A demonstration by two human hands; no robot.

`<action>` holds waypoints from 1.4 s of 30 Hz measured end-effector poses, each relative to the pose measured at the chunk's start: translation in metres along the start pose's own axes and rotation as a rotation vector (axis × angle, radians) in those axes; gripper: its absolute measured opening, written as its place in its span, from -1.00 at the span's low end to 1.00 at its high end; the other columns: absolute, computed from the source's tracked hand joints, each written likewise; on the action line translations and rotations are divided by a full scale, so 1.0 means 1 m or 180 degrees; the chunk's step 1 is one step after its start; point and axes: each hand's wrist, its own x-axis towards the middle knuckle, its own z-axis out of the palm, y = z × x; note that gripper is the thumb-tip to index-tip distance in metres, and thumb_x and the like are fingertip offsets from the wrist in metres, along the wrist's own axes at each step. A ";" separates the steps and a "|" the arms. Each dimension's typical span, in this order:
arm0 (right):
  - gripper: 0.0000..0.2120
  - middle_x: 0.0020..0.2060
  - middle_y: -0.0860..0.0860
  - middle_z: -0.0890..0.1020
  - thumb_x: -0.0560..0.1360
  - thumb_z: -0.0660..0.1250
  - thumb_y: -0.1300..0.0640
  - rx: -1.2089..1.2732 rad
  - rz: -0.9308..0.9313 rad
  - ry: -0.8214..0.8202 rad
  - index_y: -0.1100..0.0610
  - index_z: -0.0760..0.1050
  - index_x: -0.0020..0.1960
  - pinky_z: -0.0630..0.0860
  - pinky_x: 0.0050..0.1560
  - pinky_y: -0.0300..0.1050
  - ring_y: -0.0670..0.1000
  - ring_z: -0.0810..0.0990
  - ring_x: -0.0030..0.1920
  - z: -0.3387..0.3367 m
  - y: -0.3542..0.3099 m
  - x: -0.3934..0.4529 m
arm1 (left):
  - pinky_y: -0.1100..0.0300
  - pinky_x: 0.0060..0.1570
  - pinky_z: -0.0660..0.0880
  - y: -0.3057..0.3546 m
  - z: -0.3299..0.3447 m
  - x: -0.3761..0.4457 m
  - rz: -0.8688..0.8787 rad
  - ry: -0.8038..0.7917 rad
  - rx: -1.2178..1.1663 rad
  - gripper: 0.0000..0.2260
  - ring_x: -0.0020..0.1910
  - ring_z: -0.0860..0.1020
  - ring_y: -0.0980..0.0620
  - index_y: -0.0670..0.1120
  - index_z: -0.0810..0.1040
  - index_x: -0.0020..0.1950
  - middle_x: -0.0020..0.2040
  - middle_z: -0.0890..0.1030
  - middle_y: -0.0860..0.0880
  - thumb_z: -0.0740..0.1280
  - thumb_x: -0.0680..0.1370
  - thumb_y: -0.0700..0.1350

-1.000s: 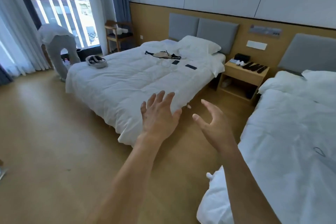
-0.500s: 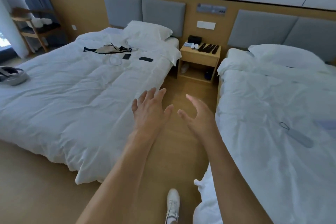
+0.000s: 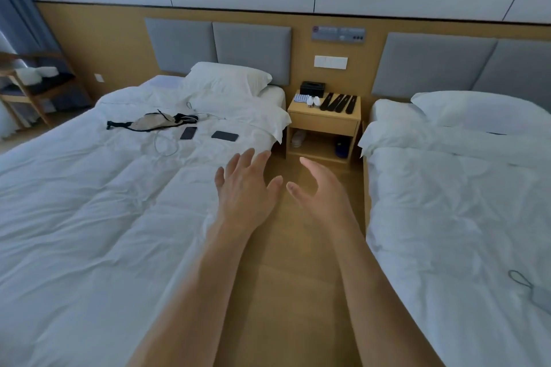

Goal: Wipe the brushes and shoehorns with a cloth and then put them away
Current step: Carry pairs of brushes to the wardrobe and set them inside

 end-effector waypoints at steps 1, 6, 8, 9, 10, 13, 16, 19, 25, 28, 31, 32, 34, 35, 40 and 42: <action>-0.39 0.55 -0.09 0.30 0.57 0.34 -0.14 -0.0013 0.0022 0.0025 -0.11 0.23 0.55 0.25 0.51 0.04 -0.04 0.23 0.55 0.001 0.004 0.016 | -0.19 0.50 0.07 0.001 0.007 0.016 0.0003 -0.0026 -0.0020 -0.50 0.55 0.15 -0.07 0.13 0.26 0.51 0.55 0.25 0.02 0.22 0.59 0.17; -0.39 0.54 -0.11 0.31 0.55 0.35 -0.17 -0.0034 0.0206 0.0176 -0.15 0.24 0.54 0.30 0.49 0.04 -0.05 0.26 0.53 0.007 0.033 0.095 | -0.16 0.51 0.05 0.005 0.046 0.103 0.0064 -0.0173 -0.0095 -0.49 0.56 0.13 -0.05 0.14 0.24 0.53 0.56 0.23 0.03 0.22 0.60 0.18; -0.39 0.53 -0.12 0.31 0.55 0.35 -0.18 -0.0069 0.0283 0.0266 -0.16 0.24 0.54 0.30 0.47 0.01 -0.05 0.27 0.53 0.010 0.044 0.126 | -0.17 0.50 0.05 0.005 0.064 0.139 0.0147 -0.0228 -0.0113 -0.49 0.55 0.14 -0.05 0.14 0.24 0.53 0.56 0.24 0.03 0.22 0.60 0.18; -0.39 0.53 -0.13 0.32 0.54 0.35 -0.18 -0.0072 0.0316 0.0315 -0.16 0.24 0.54 0.30 0.46 0.00 -0.06 0.27 0.53 0.012 0.049 0.142 | -0.17 0.50 0.07 0.005 0.074 0.157 0.0201 -0.0245 -0.0139 -0.49 0.55 0.15 -0.05 0.13 0.24 0.53 0.55 0.25 0.02 0.23 0.59 0.18; -0.39 0.53 -0.13 0.32 0.54 0.35 -0.18 -0.0066 0.0349 0.0366 -0.16 0.25 0.53 0.30 0.45 -0.02 -0.06 0.28 0.52 0.014 0.053 0.158 | -0.19 0.50 0.09 0.004 0.083 0.176 0.0263 -0.0266 -0.0179 -0.49 0.54 0.16 -0.05 0.12 0.25 0.52 0.55 0.26 0.02 0.24 0.59 0.17; -0.40 0.52 -0.12 0.34 0.54 0.36 -0.16 -0.0064 0.0451 0.0513 -0.16 0.26 0.53 0.32 0.44 -0.03 -0.05 0.31 0.51 0.018 0.061 0.214 | -0.20 0.49 0.11 0.000 0.107 0.235 0.0443 -0.0345 -0.0271 -0.49 0.54 0.18 -0.06 0.11 0.26 0.51 0.54 0.27 0.02 0.25 0.59 0.17; -0.41 0.51 -0.12 0.35 0.56 0.36 -0.12 -0.0025 0.0546 0.0622 -0.14 0.26 0.53 0.33 0.45 -0.01 -0.04 0.32 0.50 0.020 0.057 0.278 | -0.18 0.49 0.07 -0.006 0.123 0.307 0.0554 -0.0422 -0.0324 -0.48 0.55 0.16 -0.05 0.13 0.25 0.52 0.55 0.25 0.03 0.26 0.58 0.17; -0.42 0.52 -0.11 0.33 0.57 0.35 -0.10 -0.0043 0.0647 0.0697 -0.13 0.26 0.54 0.31 0.46 0.00 -0.03 0.30 0.51 0.020 0.052 0.343 | -0.19 0.48 0.09 -0.014 0.135 0.383 0.0616 -0.0439 -0.0302 -0.49 0.54 0.17 -0.05 0.14 0.26 0.51 0.55 0.26 0.04 0.27 0.58 0.17; -0.42 0.53 -0.12 0.32 0.58 0.34 -0.11 -0.0119 0.0917 0.0757 -0.15 0.25 0.54 0.31 0.45 -0.02 -0.03 0.30 0.52 0.029 0.066 0.439 | -0.23 0.47 0.17 -0.021 0.173 0.494 0.0781 -0.0630 -0.0337 -0.52 0.51 0.24 -0.07 0.12 0.28 0.49 0.51 0.32 0.02 0.27 0.59 0.15; -0.43 0.52 -0.12 0.33 0.58 0.34 -0.11 -0.0146 0.1008 0.0759 -0.15 0.25 0.54 0.31 0.43 -0.06 -0.03 0.31 0.51 0.032 0.086 0.479 | -0.24 0.45 0.19 -0.020 0.197 0.536 0.0863 -0.0714 -0.0360 -0.52 0.51 0.24 -0.08 0.11 0.29 0.49 0.51 0.33 0.01 0.26 0.59 0.14; -0.44 0.51 -0.12 0.35 0.58 0.34 -0.11 -0.0137 0.1087 0.0752 -0.15 0.26 0.53 0.32 0.41 -0.07 -0.04 0.32 0.50 0.034 0.110 0.525 | -0.23 0.46 0.18 -0.016 0.224 0.578 0.0851 -0.0792 -0.0346 -0.53 0.51 0.24 -0.08 0.10 0.30 0.49 0.50 0.34 0.01 0.26 0.59 0.13; -0.44 0.51 -0.12 0.35 0.58 0.34 -0.11 -0.0102 0.1114 0.0752 -0.16 0.27 0.53 0.32 0.41 -0.07 -0.04 0.33 0.50 0.034 0.119 0.540 | -0.23 0.46 0.18 -0.013 0.234 0.590 0.0856 -0.0806 -0.0351 -0.53 0.51 0.24 -0.08 0.10 0.30 0.49 0.50 0.34 0.01 0.26 0.60 0.13; -0.45 0.51 -0.12 0.36 0.57 0.34 -0.11 -0.0054 0.1148 0.0771 -0.16 0.28 0.52 0.33 0.41 -0.05 -0.03 0.33 0.49 0.035 0.141 0.576 | -0.24 0.46 0.18 -0.007 0.256 0.621 0.0880 -0.0831 -0.0355 -0.53 0.51 0.25 -0.09 0.10 0.29 0.49 0.50 0.34 0.01 0.25 0.60 0.13; -0.45 0.51 -0.12 0.36 0.57 0.34 -0.12 -0.0067 0.1159 0.0784 -0.17 0.28 0.51 0.34 0.41 -0.03 -0.03 0.34 0.49 0.035 0.147 0.588 | -0.24 0.46 0.19 -0.005 0.262 0.632 0.0891 -0.0846 -0.0339 -0.53 0.50 0.25 -0.09 0.09 0.29 0.49 0.50 0.34 0.01 0.25 0.60 0.13; -0.47 0.48 -0.12 0.39 0.56 0.35 -0.13 0.0097 0.1097 0.0748 -0.17 0.30 0.49 0.37 0.38 -0.03 -0.02 0.36 0.47 0.025 0.195 0.695 | -0.20 0.44 0.20 0.018 0.313 0.726 0.0831 -0.0797 -0.0227 -0.52 0.50 0.27 -0.10 0.10 0.29 0.50 0.52 0.32 0.00 0.26 0.59 0.13; -0.47 0.47 -0.11 0.40 0.57 0.35 -0.13 0.0115 0.1050 0.0698 -0.16 0.30 0.49 0.38 0.37 -0.03 -0.02 0.37 0.46 0.015 0.210 0.742 | -0.17 0.43 0.21 0.030 0.330 0.768 0.0766 -0.0778 -0.0200 -0.52 0.48 0.29 -0.10 0.10 0.28 0.50 0.51 0.33 0.00 0.27 0.59 0.12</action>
